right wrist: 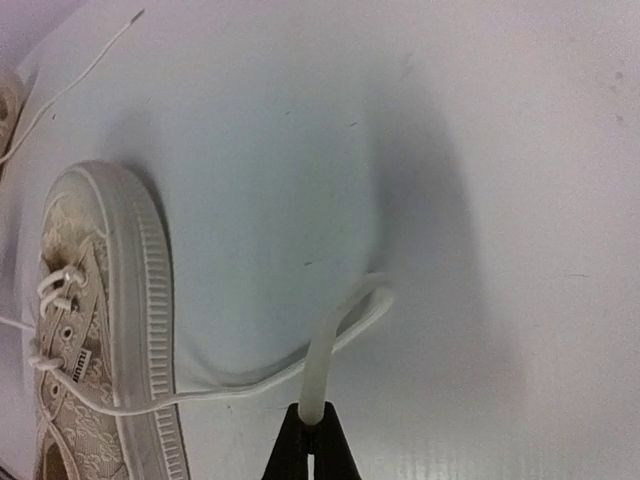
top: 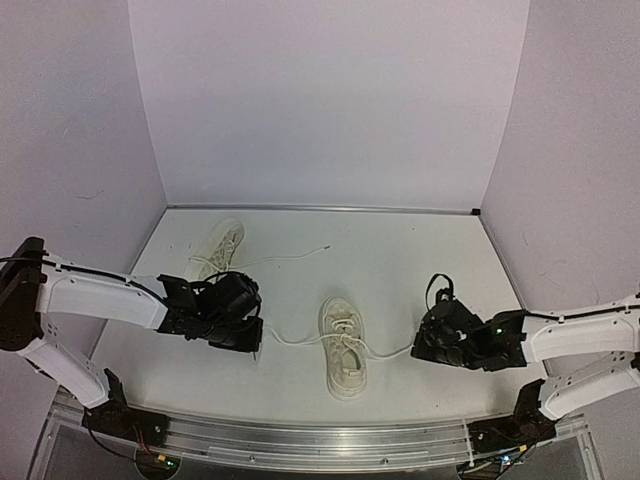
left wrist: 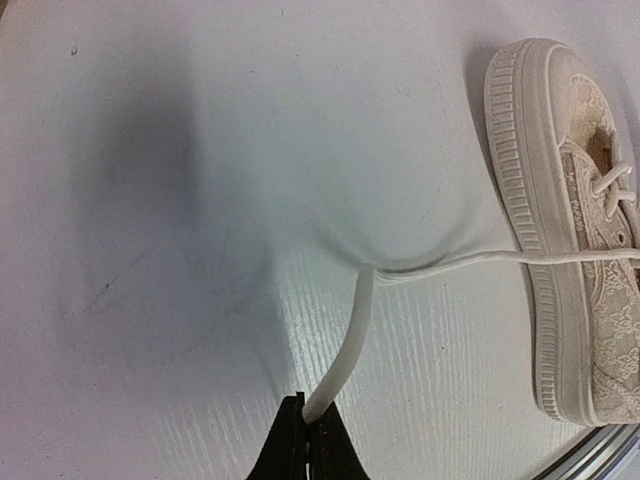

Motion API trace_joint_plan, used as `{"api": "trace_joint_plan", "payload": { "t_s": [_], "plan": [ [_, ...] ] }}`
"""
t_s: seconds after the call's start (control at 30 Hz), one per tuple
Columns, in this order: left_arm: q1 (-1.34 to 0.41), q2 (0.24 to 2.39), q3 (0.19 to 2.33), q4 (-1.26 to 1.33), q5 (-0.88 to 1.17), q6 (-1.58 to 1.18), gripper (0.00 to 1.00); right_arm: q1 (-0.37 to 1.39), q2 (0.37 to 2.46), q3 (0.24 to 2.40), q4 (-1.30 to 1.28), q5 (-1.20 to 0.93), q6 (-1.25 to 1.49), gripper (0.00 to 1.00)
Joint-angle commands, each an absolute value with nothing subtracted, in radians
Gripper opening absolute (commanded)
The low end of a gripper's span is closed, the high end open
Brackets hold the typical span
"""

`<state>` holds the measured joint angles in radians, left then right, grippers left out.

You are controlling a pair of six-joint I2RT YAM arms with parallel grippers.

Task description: Tie the shoes

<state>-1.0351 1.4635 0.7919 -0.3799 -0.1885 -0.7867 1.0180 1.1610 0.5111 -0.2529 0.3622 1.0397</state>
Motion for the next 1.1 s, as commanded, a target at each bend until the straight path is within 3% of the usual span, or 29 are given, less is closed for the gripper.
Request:
{"api": "trace_joint_plan", "payload": {
  "t_s": [0.0,0.3,0.67,0.9,1.07],
  "plan": [
    [-1.034,1.474,0.829,-0.327,-0.165,-0.759,0.00,1.024,1.302,0.538,0.044,0.175,0.857,0.00],
    [-1.030,1.412,0.784,-0.330,-0.161,-0.774,0.00,1.024,1.636,0.691,0.187,0.065,0.722,0.00],
    [-0.950,1.320,0.693,-0.299,-0.107,-0.779,0.00,1.025,1.798,0.854,0.240,-0.050,0.686,0.00],
    [-0.909,1.296,0.708,-0.345,-0.109,-0.770,0.00,1.036,1.782,0.826,0.274,-0.070,0.734,0.00],
    [-0.830,1.229,0.705,-0.400,-0.131,-0.797,0.00,0.969,1.599,0.730,0.223,0.000,0.754,0.00]
  ]
}}
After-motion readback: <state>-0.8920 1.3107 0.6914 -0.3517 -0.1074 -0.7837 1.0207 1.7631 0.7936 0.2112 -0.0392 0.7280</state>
